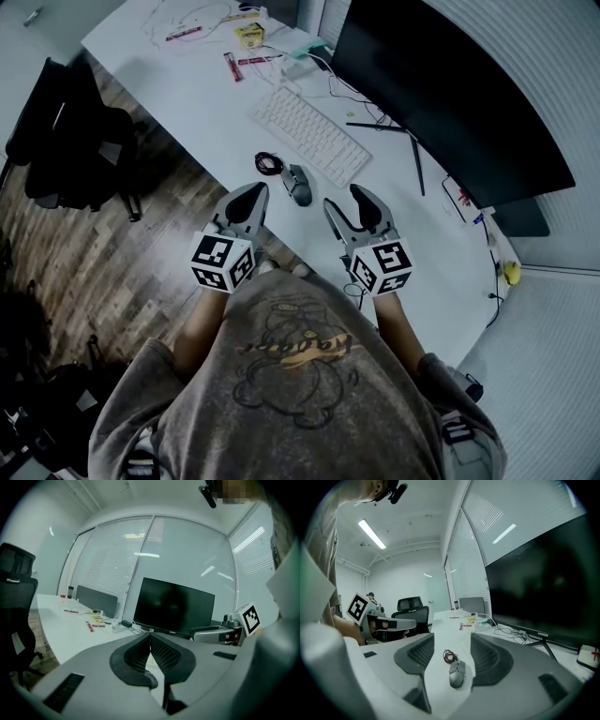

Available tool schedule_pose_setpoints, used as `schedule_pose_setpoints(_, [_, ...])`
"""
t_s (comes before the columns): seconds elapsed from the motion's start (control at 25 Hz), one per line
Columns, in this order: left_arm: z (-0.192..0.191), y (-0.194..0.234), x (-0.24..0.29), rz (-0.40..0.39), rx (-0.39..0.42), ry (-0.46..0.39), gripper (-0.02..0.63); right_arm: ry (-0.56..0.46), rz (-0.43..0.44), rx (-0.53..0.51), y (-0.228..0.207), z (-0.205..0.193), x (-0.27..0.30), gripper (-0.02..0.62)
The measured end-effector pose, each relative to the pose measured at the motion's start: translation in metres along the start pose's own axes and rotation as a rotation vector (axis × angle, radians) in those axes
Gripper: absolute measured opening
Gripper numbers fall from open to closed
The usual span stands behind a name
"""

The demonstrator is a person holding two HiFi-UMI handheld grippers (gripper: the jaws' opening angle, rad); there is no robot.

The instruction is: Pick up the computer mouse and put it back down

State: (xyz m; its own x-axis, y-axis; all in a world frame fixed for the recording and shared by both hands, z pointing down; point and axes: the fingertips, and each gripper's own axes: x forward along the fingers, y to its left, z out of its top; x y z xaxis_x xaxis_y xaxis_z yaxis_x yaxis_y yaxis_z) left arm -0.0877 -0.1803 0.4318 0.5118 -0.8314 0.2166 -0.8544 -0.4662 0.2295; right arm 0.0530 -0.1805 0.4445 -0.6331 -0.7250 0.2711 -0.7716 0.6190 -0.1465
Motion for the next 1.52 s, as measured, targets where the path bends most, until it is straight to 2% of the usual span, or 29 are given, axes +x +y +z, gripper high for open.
schedule_pose_setpoints(0.08, [0.000, -0.002, 0.000, -0.002, 0.003, 0.000, 0.018, -0.008, -0.014, -0.011, -0.001, -0.003, -0.006, 0.206])
schedule_pose_setpoints(0.16, [-0.001, -0.004, 0.001, -0.002, 0.006, 0.000, 0.018, -0.013, -0.031, -0.015, -0.003, -0.006, -0.009, 0.122])
schedule_pose_setpoints(0.32, [-0.005, -0.007, 0.001, -0.003, 0.022, -0.001, 0.018, -0.034, -0.078, 0.002, -0.009, -0.011, -0.011, 0.009])
schedule_pose_setpoints(0.76, [-0.018, -0.005, -0.002, 0.021, 0.035, -0.001, 0.018, -0.068, -0.136, -0.001, -0.018, -0.025, -0.014, 0.006])
schedule_pose_setpoints(1.52, [-0.022, -0.006, -0.012, 0.033, 0.026, 0.004, 0.018, -0.076, -0.156, 0.008, -0.017, -0.029, -0.025, 0.005])
